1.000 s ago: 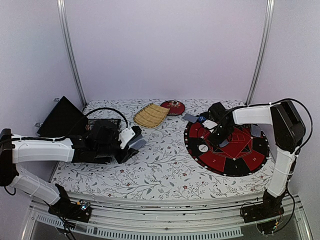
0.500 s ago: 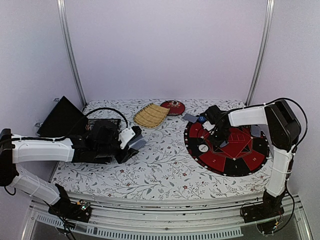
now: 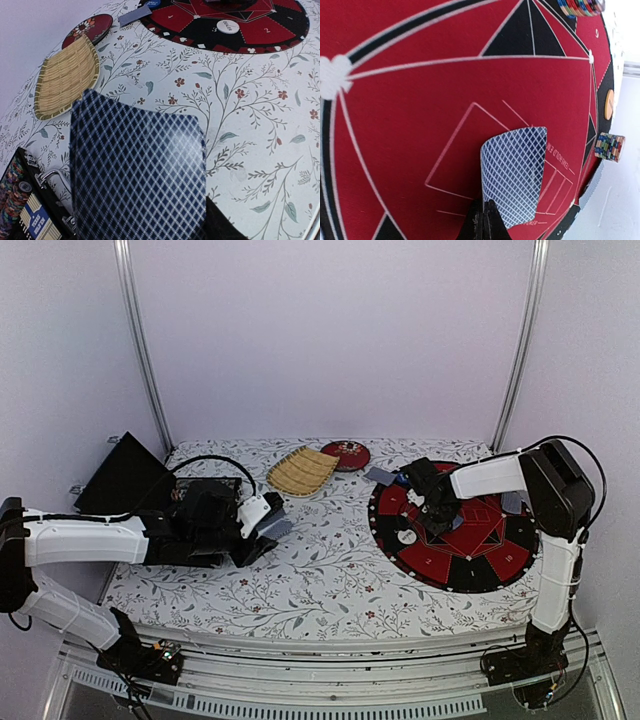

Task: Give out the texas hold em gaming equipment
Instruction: Flop the poker card in the community card area.

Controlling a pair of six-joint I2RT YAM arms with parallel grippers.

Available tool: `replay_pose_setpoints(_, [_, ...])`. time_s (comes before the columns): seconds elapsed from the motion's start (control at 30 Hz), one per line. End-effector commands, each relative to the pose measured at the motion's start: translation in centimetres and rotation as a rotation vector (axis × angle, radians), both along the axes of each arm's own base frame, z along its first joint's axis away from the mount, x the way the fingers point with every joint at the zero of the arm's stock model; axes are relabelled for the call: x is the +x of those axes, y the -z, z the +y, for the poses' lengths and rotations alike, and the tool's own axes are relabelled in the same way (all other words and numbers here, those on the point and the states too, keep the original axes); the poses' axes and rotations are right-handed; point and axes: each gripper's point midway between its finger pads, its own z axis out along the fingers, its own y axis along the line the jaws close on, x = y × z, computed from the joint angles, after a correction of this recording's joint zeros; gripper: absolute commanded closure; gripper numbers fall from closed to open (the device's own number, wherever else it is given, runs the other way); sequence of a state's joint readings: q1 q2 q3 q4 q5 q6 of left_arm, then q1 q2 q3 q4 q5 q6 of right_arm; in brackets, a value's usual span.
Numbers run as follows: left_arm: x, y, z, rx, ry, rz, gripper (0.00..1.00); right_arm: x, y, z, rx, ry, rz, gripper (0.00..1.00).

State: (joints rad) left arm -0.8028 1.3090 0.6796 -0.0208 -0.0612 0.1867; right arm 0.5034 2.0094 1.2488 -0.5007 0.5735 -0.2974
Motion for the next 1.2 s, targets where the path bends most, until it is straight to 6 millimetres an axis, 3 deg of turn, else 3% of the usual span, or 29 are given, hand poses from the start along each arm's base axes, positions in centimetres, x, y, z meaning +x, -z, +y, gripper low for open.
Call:
replay_pose_setpoints(0.0, [0.4,-1.0,0.0,-0.027,-0.002,-0.022,0.50,-0.5,-2.1,0.4,0.094,-0.001,0.016,0.98])
replay_pose_setpoints(0.13, [0.4,-1.1,0.1,-0.027,-0.002,-0.025,0.50,-0.3,-9.7,6.0,0.691,-0.092,-0.012,0.98])
replay_pose_setpoints(0.2, [0.4,-1.1,0.0,-0.030,0.000,-0.024,0.50,-0.5,-12.8,6.6,0.937,-0.122,-0.017,0.98])
replay_pose_setpoints(0.33, [0.4,-1.0,-0.1,-0.028,0.004,-0.023,0.50,-2.5,-14.6,7.9,1.327,-0.206,0.126,0.98])
replay_pose_setpoints(0.47, [0.4,-1.1,-0.1,-0.030,0.004,-0.023,0.50,-2.4,-15.7,8.7,1.577,-0.251,0.239,0.98])
replay_pose_setpoints(0.63, [0.4,-1.2,-0.1,-0.033,0.003,-0.023,0.50,-1.2,-14.5,8.6,1.702,-0.230,0.303,0.98])
replay_pose_setpoints(0.8, [0.4,-1.1,-0.1,-0.031,0.003,-0.020,0.50,1.0,-8.7,4.7,1.673,0.095,0.294,0.98])
replay_pose_setpoints(0.93, [0.4,-1.1,-0.1,-0.031,0.006,-0.023,0.50,0.9,-4.3,2.9,1.593,0.256,0.326,0.98])
replay_pose_setpoints(1.17, [0.4,-1.2,-0.1,-0.033,0.006,-0.023,0.50,1.2,-0.7,0.3,1.405,0.363,0.286,0.98])
